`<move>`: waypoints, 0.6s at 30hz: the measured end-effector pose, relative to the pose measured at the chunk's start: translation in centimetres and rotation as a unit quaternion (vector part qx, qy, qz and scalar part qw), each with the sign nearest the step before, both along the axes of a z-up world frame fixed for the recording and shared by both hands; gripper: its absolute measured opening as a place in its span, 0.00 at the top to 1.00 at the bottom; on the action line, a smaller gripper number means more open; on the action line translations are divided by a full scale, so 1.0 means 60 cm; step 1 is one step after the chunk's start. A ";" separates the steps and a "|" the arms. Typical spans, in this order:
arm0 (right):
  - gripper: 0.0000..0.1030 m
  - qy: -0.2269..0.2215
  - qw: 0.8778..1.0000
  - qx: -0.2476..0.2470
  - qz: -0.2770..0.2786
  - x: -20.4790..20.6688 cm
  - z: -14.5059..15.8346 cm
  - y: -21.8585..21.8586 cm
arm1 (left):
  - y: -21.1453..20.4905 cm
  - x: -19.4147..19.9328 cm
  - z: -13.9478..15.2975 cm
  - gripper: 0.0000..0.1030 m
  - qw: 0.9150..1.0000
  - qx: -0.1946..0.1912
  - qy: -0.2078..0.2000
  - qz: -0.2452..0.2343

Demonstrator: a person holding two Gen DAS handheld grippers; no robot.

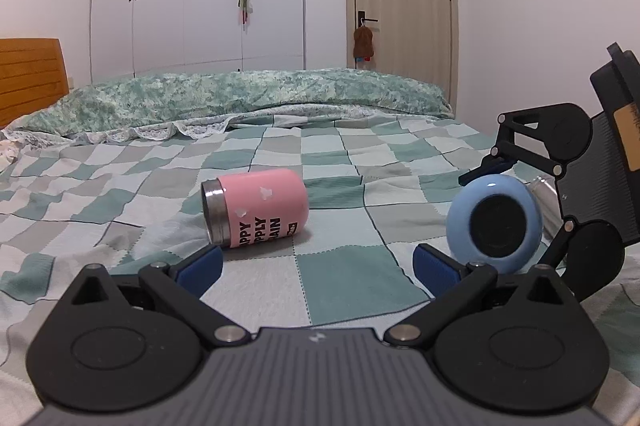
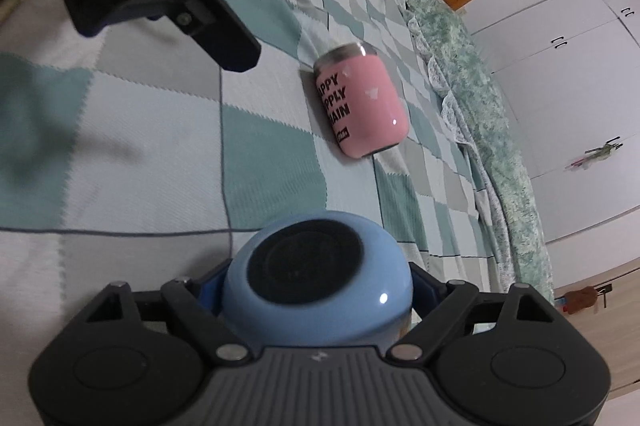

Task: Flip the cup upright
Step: 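Close the right gripper on the blue tumbler's body and lift it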

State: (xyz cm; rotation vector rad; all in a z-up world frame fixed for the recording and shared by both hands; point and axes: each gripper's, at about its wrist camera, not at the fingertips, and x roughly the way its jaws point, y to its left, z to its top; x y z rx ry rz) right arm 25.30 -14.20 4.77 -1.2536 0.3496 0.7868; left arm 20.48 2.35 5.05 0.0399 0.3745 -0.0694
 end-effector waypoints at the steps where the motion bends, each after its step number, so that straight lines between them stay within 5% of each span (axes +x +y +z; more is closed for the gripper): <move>1: 0.17 -0.004 1.000 -0.001 0.001 -0.010 0.006 0.000 | 0.001 -0.008 0.004 0.00 1.000 0.001 -0.002 0.000; 18: 0.18 -0.035 0.999 -0.016 -0.027 -0.217 0.079 0.019 | 0.030 -0.181 0.046 0.00 1.000 -0.001 -0.029 -0.010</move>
